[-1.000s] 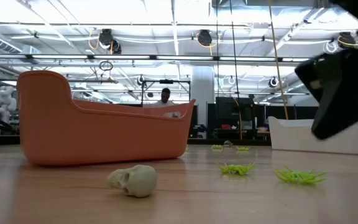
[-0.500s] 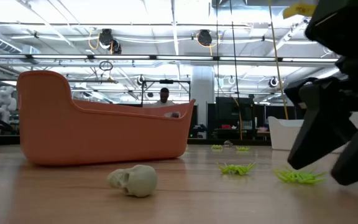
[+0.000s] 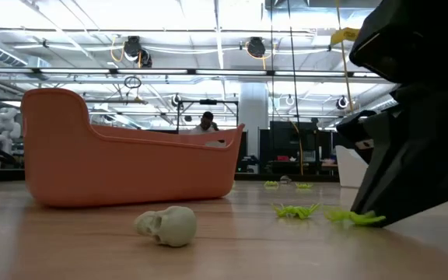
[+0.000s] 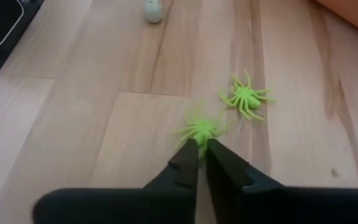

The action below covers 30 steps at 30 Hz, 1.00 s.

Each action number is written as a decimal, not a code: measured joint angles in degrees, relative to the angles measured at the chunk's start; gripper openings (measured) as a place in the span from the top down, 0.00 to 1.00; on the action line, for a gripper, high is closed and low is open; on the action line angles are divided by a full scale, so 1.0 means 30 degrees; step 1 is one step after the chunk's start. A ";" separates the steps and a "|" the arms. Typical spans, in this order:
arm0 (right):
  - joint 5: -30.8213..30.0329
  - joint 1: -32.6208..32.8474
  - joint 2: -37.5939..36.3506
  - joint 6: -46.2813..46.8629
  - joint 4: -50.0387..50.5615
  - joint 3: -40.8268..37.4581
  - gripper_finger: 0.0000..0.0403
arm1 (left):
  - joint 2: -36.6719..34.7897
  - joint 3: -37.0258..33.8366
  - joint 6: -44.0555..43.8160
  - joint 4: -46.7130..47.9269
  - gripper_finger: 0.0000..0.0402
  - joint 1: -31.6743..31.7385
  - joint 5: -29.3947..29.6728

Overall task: Sort Halloween decoration
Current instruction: Put the green spider toy into the black bin

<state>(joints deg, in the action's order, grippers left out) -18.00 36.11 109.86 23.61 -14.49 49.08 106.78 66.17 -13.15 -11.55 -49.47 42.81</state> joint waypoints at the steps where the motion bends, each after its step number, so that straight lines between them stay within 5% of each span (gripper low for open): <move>1: 0.0007 -0.0011 0.0007 -0.0096 -0.0023 0.0000 0.98 | 0.0000 0.0000 0.0000 0.0000 0.71 0.0000 0.0000; 17: -0.0231 0.0629 -0.2737 -0.3551 -0.1484 -0.0095 1.00 | -0.0007 0.0000 -0.0004 -0.0007 0.71 0.1089 0.0957; 30: 0.0483 0.1435 -0.2910 -0.2483 -0.0387 -0.0095 0.94 | -0.0007 0.0000 0.0000 -0.0014 0.71 0.1446 0.0848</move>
<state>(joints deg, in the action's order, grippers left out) -16.55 40.41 101.13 16.16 -15.65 48.80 106.76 66.17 -13.15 -11.59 -45.13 45.35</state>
